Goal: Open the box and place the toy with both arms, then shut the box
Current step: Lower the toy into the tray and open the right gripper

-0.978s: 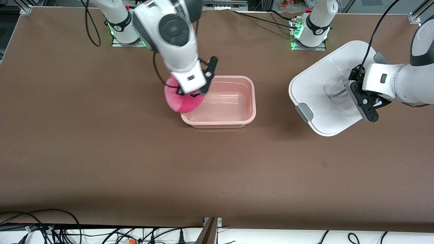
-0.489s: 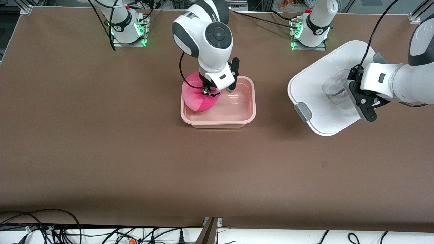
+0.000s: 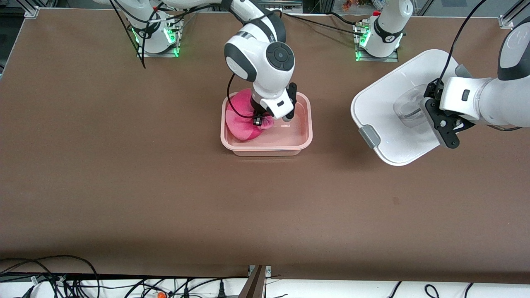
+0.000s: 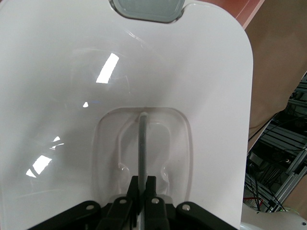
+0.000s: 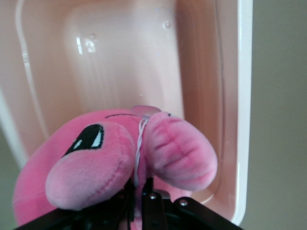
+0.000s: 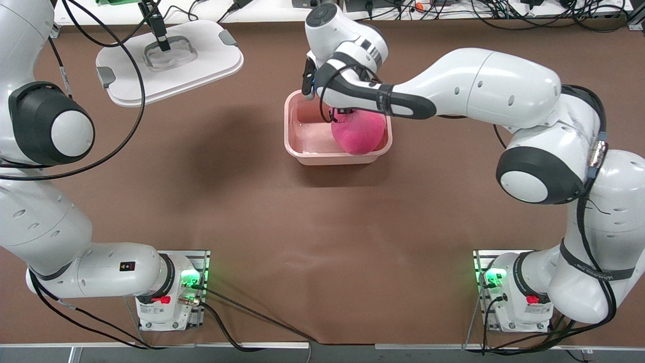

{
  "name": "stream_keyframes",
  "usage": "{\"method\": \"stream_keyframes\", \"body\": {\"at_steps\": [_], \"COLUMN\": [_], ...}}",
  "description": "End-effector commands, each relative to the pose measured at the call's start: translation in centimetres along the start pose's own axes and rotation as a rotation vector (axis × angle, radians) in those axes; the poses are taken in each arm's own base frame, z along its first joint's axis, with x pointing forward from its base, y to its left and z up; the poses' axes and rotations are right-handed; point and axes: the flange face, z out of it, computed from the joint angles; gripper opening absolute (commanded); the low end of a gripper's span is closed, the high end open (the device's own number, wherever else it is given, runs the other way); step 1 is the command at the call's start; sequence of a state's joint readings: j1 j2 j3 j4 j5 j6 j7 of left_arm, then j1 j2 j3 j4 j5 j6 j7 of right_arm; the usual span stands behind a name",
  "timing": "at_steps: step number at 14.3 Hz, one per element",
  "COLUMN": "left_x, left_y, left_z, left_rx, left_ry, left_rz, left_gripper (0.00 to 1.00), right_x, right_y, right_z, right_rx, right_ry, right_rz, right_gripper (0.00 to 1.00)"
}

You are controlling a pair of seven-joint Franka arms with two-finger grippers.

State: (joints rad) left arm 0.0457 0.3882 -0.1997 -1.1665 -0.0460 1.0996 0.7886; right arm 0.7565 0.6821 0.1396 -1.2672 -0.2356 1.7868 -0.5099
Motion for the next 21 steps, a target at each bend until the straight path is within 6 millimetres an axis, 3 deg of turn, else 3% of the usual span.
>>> {"method": "stream_keyframes", "body": {"at_steps": [1,5,8,9,13,16,17,20,21], "left_x": [-0.2,-0.2,-0.1,-0.1,-0.2,-0.2,-0.2,0.1,0.2], "left_y": [0.4,0.3,0.4,0.4,0.4,0.4,0.3,0.6,0.6], "left_z": [-0.4,-0.4,-0.4,-0.4,-0.4,-0.4,-0.4,-0.3,-0.3], "left_rx": [0.000,0.000,0.001,0.001,0.000,0.000,0.000,0.002,0.003], "left_ry": [-0.006,-0.005,-0.006,-0.006,-0.005,-0.005,-0.005,-0.009,-0.009], "left_rz": [0.022,0.022,0.024,0.025,0.024,0.024,0.023,0.026,0.027], "left_gripper": [0.00,0.00,0.00,0.00,0.00,0.00,0.00,0.00,0.00], "right_x": [1.6,2.2,3.9,4.4,5.6,4.3,2.7,-4.9,-7.8], "right_y": [0.0,-0.7,-2.2,-2.2,-2.5,-1.2,0.5,8.8,10.4], "right_z": [1.0,1.0,3.7,4.6,3.6,1.0,-0.3,-4.6,-7.3], "right_rx": [-0.053,-0.066,-0.077,-0.098,-0.126,-0.137,-0.145,-0.167,-0.159], "right_ry": [0.010,0.008,-0.008,-0.005,0.081,0.105,0.105,0.156,0.178], "right_rz": [0.016,0.028,0.034,0.023,0.137,0.208,0.242,0.390,0.445], "right_gripper": [0.00,0.00,0.00,0.99,1.00,1.00,1.00,1.00,1.00]}}
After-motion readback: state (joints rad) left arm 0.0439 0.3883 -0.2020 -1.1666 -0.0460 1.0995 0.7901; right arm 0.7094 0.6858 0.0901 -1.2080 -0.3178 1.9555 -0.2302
